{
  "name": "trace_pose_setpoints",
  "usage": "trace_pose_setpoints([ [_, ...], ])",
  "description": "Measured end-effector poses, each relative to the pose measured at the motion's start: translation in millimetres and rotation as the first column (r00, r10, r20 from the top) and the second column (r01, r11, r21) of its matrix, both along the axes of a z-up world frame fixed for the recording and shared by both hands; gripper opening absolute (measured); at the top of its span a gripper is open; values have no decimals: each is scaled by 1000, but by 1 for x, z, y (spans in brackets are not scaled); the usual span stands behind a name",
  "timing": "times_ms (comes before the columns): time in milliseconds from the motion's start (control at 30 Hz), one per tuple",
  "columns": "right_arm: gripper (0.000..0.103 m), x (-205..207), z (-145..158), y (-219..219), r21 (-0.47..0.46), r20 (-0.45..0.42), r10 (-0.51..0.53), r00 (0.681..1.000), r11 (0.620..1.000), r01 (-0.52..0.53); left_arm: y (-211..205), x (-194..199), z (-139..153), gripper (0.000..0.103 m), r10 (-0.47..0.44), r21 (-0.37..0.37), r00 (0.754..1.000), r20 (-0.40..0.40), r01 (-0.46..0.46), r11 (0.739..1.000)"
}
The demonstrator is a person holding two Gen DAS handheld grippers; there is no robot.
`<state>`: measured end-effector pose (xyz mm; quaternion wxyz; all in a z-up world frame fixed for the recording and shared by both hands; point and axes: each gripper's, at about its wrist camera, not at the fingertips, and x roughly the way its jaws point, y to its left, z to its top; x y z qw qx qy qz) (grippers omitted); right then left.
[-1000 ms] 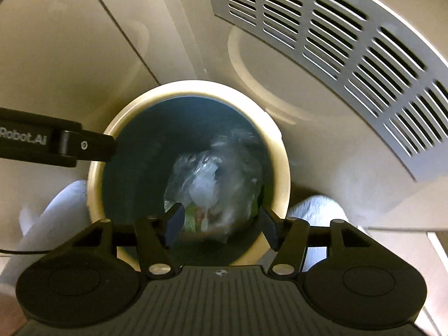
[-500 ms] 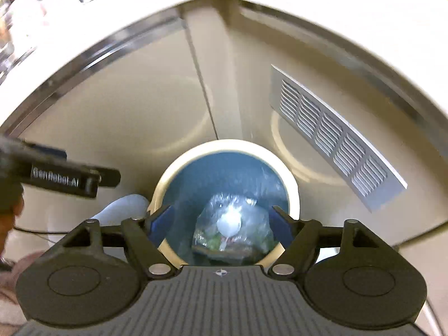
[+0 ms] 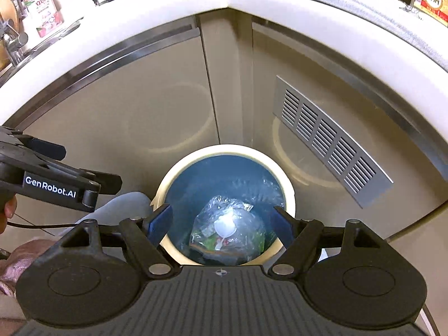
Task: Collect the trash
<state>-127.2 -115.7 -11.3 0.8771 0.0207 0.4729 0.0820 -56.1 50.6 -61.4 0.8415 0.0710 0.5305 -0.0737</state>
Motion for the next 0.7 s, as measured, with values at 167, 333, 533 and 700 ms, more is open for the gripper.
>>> trace_pose_setpoints([
  [167, 79, -5, 4, 5, -12, 15, 8, 1000, 1000, -8, 7, -5, 5, 103, 22, -16, 1000, 20, -22, 1000],
  [333, 79, -6, 4, 7, -23, 20, 16, 1000, 1000, -15, 6, -7, 7, 103, 12, -19, 999, 30, -12, 1000],
  [533, 80, -5, 2, 8, -22, 10, 11, 1000, 1000, -11, 7, -8, 7, 103, 6, -22, 1000, 28, -5, 1000],
  [700, 80, -4, 1, 9, -22, 5, 13, 1000, 1000, -13, 7, -6, 5, 103, 8, -23, 1000, 20, -7, 1000],
])
